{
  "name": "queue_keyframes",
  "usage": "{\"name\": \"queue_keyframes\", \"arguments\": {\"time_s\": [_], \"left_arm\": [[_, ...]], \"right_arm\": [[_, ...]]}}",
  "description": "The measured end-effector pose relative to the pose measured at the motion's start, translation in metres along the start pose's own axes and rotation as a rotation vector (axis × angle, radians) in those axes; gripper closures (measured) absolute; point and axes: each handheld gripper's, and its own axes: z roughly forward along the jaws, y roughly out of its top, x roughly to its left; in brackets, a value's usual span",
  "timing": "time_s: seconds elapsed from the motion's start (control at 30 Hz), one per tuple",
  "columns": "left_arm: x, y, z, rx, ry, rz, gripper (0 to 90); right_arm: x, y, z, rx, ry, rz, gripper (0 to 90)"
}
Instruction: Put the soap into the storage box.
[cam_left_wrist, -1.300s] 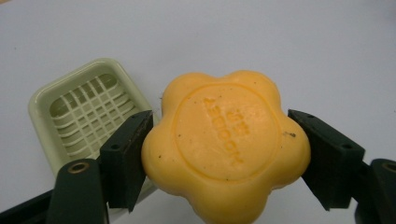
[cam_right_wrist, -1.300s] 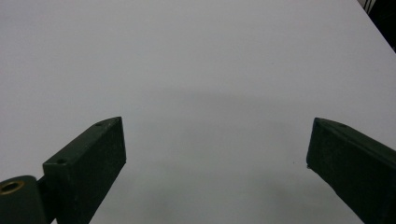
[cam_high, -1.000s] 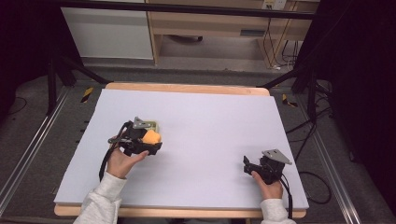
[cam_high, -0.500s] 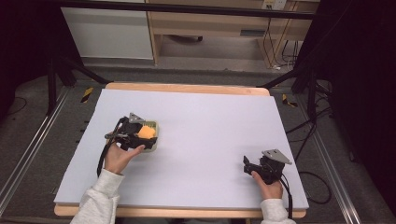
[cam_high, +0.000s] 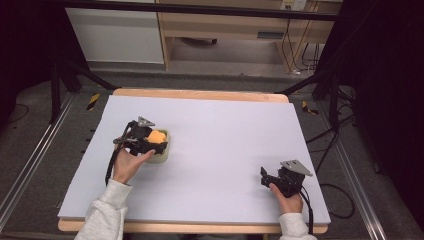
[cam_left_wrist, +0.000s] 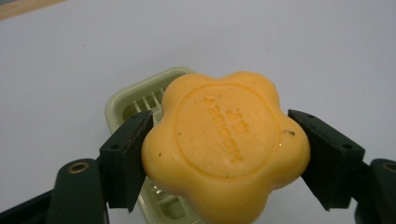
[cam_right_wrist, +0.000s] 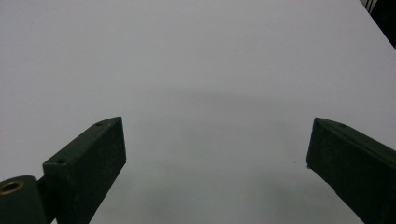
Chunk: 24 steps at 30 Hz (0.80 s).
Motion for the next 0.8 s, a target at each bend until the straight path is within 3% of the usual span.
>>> {"name": "queue_keyframes", "arguments": {"time_s": [0.4, 0.8], "left_arm": [[0.012, 0.000, 0.008, -0.004, 0.012, -0.026, 24.9], [0.019, -0.002, 0.024, 0.030, 0.029, -0.017, 24.9]], "right_arm": [[0.000, 0.000, 0.000, 0.005, 0.007, 0.003, 5.2], [-0.001, 0.000, 0.000, 0.005, 0.008, 0.005, 5.2]]}}
